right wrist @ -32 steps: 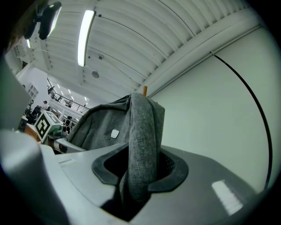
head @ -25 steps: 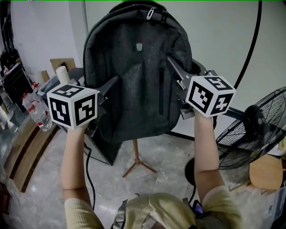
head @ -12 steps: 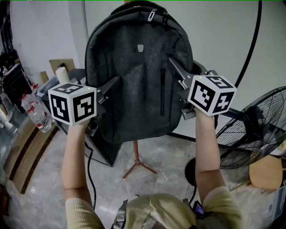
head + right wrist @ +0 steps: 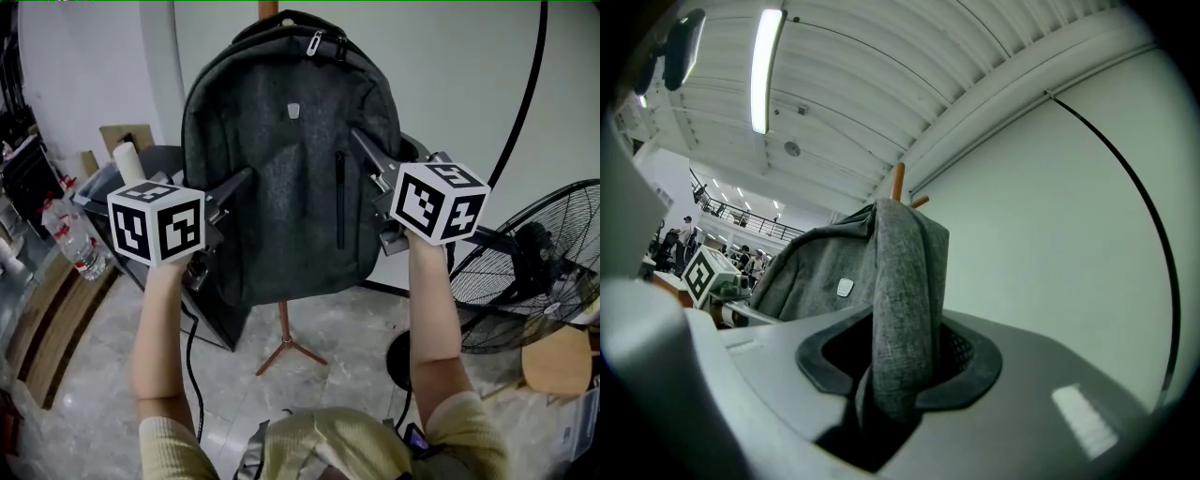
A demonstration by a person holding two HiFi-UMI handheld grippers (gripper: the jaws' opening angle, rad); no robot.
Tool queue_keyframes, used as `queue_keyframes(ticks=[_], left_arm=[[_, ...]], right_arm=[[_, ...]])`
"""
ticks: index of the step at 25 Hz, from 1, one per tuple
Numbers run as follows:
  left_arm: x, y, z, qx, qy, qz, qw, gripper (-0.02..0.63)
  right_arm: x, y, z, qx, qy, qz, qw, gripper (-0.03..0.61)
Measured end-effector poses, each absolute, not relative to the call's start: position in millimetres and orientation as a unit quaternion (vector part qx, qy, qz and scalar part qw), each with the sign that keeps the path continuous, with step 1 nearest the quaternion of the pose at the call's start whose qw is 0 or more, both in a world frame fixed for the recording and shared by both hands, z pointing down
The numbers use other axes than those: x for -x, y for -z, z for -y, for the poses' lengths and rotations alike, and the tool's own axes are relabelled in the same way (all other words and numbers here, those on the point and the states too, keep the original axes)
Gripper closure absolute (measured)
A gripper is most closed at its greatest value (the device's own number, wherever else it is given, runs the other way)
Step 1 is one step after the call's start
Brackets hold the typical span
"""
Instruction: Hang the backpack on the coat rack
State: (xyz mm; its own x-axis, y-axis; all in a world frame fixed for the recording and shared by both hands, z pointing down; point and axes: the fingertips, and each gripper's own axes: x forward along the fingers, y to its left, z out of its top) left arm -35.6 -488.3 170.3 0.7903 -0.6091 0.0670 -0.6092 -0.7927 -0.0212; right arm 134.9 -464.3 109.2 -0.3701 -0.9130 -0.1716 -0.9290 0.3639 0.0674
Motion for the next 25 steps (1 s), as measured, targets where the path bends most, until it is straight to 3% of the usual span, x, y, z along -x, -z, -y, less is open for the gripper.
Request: queue_keyframes(ticks=[25], left_arm=[[36.9,-195.5,505.0,-0.944,-0.037,0.326,0.032,0.463]], right_arm=[[-136.3,-131.1,484.7,0.563,-0.057,-0.824,0.026,0.44]])
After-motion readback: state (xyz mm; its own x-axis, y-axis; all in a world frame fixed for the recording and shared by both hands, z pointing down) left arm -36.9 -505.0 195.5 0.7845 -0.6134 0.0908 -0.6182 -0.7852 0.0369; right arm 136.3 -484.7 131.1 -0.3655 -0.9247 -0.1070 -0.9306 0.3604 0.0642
